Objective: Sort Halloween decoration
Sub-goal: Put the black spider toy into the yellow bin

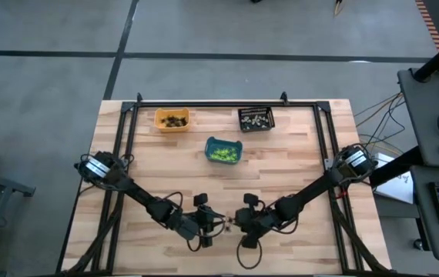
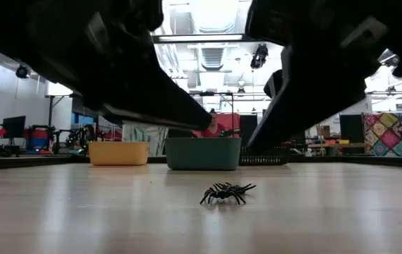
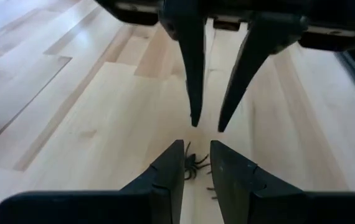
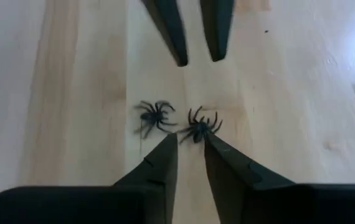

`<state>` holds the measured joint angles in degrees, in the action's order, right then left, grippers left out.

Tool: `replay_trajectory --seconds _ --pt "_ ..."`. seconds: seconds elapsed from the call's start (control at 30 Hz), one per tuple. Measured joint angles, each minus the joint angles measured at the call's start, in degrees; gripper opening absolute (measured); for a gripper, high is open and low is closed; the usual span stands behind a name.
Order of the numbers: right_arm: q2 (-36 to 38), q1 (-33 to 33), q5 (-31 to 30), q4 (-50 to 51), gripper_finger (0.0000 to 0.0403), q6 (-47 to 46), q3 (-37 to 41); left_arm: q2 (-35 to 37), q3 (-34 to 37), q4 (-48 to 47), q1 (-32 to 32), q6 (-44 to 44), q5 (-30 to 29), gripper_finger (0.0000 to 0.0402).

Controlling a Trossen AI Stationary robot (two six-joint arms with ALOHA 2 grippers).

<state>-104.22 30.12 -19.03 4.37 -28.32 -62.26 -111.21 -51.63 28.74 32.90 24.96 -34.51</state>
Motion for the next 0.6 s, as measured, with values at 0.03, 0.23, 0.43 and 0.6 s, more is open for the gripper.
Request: replay_trajectory --seconds 0.03,0.23,0.43,0.6 --pt "0.0 0.09 -0.02 0.08 0.0076 1.39 0.16 -0.44 -0.15 -0.02 -0.14 -0.21 0.03 0.0061" --pt "-0.2 0.31 -0.48 -3.59 0.0115 5.82 3.17 -3.41 -1.34 0.17 -1.23 -0.59 0.65 0.0061" --pt "-0.26 -0.03 -1.09 -16.78 0.0145 5.42 8.11 -4.87 -1.25 -0.04 -1.78 -0.17 0.71 0.0061" --pt "-0.41 -0.26 -4.14 -18.06 0.0157 3.71 9.3 -5.77 -1.25 -0.07 -2.2 -0.01 0.71 0.0061"
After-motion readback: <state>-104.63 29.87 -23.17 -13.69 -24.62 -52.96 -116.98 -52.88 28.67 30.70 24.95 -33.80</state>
